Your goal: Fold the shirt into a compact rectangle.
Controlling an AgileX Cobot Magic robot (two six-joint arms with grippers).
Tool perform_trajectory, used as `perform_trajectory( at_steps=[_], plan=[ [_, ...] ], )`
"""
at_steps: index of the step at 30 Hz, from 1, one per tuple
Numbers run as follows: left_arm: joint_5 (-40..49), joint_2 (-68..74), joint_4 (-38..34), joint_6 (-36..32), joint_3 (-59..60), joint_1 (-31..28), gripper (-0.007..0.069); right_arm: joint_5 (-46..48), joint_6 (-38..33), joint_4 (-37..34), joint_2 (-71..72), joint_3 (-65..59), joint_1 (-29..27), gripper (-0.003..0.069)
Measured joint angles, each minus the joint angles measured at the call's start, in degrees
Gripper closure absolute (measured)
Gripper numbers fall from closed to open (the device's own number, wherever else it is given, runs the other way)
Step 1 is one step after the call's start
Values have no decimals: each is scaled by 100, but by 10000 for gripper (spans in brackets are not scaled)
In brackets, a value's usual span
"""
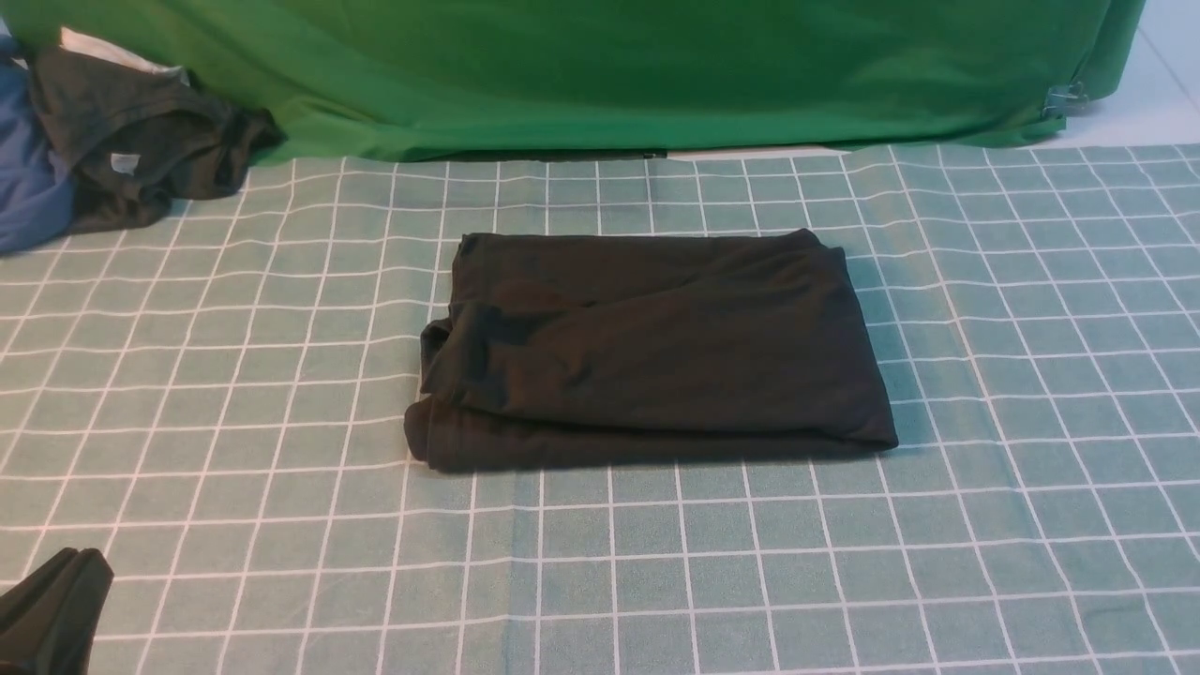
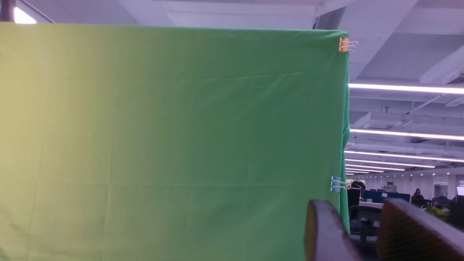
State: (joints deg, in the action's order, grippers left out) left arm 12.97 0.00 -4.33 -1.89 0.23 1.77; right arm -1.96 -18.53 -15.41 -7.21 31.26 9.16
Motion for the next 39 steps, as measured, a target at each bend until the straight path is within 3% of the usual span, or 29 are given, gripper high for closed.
perform_trajectory(
  at_steps=[10, 16, 19, 22, 25, 29, 39],
  plan=[
    [31, 0, 0, -7, 0, 0, 613, 63, -211, 2, 0, -11, -27, 423],
    [37, 0, 0, -19, 0, 0, 613, 255, -790, 12, 39, -579, -867, 421],
    [37, 0, 0, -19, 0, 0, 613, 328, -913, 19, 33, -1505, -1365, 421],
    [37, 0, 0, -19, 0, 0, 613, 367, -913, 23, 73, -2250, -1491, 421],
    [37, 0, 0, -19, 0, 0, 613, 521, -872, 23, 339, -2984, -1499, 421],
    [40, -2, 2, -19, 0, 0, 613, 1490, -787, 129, 688, -3164, -1482, 421],
    [84, -2, 110, -19, 0, 0, 613, 1683, -293, 198, 715, -3189, -1139, 421]
  ],
)
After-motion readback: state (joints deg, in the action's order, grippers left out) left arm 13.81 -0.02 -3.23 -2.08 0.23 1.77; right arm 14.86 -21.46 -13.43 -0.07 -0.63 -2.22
